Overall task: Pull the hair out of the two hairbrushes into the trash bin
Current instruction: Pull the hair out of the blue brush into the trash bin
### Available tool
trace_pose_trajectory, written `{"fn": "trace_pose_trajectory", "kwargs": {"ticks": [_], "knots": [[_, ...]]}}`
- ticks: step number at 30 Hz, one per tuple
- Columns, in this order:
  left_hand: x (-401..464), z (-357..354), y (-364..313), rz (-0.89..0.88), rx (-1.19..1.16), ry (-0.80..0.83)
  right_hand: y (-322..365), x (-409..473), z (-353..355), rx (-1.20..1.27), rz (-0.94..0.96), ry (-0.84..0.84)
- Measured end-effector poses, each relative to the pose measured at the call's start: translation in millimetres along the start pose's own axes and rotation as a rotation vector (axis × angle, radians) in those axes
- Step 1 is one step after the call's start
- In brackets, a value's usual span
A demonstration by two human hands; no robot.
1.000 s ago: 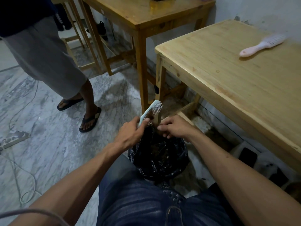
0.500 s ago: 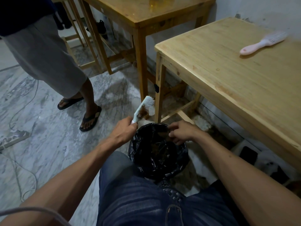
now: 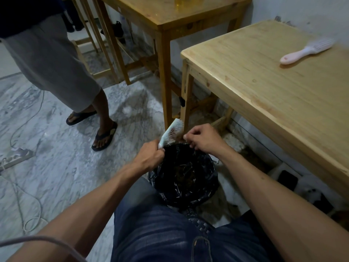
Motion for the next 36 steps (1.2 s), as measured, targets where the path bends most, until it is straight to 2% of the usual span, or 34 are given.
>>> {"fn": "trace_pose_trajectory", "kwargs": {"ticks": [3, 6, 12, 15, 21, 24, 30, 36], "knots": [[0.7, 10.6, 23.8, 0.101, -0.009, -0.053, -15.5, -0.2, 13.6, 0.036, -0.059, -0.009], [-0.1, 14.0, 31.0, 0.109, 0.012, -0.060, -24.1, -0.3, 17.0, 0.040, -0.082, 0.027], [-3.0, 7.9, 6.4, -0.020, 0.009, -0.062, -28.0, -4.2, -6.3, -0.109, -0.162, 0.178], [-4.2, 2.5, -7.4, -0.117, 0.062, -0.039, -17.7, -5.6, -18.9, -0.004, -0.131, 0.204], [-9.0, 1.0, -25.5, -0.227, 0.239, -0.068, -6.2, -4.1, -22.2, 0.213, -0.101, 0.161], [-10.6, 0.0, -25.7, -0.245, 0.262, -0.087, -4.2, -4.3, -19.9, 0.216, -0.083, 0.125], [-9.9, 3.5, -20.2, -0.229, 0.268, -0.116, -11.6, -2.9, 4.8, 0.259, -0.064, 0.025], [-3.2, 10.9, -1.3, -0.142, 0.249, -0.161, -24.2, -8.1, 22.6, 0.355, -0.092, -0.026]]}}
Point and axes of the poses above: each hand's wrist, its own x-axis towards the middle knuckle, its own z-axis out of the back of the hand, y = z × x, the point moved 9 cm from there along x, towards the middle knuckle, and after that the axes turned 3 degrees about y, right-handed, at the moved point
